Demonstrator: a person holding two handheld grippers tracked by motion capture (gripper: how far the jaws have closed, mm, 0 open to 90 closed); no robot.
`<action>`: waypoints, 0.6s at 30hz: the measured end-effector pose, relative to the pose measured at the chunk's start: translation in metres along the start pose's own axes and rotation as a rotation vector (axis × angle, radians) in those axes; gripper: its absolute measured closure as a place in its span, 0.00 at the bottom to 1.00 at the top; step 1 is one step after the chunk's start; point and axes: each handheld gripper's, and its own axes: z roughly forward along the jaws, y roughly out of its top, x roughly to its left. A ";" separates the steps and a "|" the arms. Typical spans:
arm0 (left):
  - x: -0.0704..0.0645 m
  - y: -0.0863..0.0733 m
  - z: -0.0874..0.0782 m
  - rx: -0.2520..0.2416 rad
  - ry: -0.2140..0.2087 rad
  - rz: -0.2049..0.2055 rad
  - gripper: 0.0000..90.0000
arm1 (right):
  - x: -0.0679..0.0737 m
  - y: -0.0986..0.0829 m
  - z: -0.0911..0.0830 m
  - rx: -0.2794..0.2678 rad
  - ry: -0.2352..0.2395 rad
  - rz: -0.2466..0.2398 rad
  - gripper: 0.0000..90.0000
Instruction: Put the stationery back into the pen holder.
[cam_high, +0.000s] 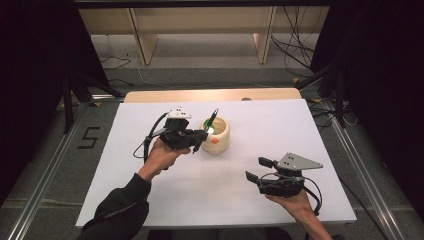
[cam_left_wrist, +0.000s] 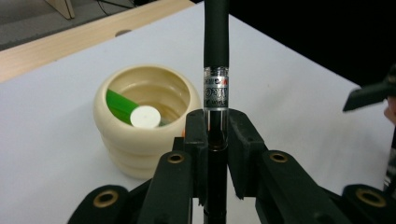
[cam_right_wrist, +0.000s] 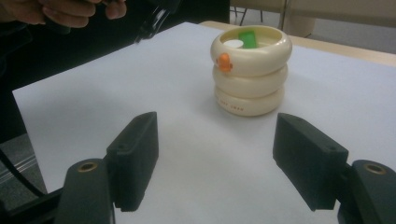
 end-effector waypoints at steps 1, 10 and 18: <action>0.000 0.002 0.002 -0.007 0.006 -0.006 0.88 | 0.000 -0.001 0.000 0.005 -0.002 0.004 0.36; 0.001 0.019 0.019 -0.036 0.028 -0.016 0.88 | 0.002 -0.004 -0.004 0.004 -0.005 -0.010 0.36; 0.003 0.029 0.034 -0.064 0.037 -0.042 0.88 | 0.002 -0.007 -0.009 0.001 -0.007 -0.012 0.35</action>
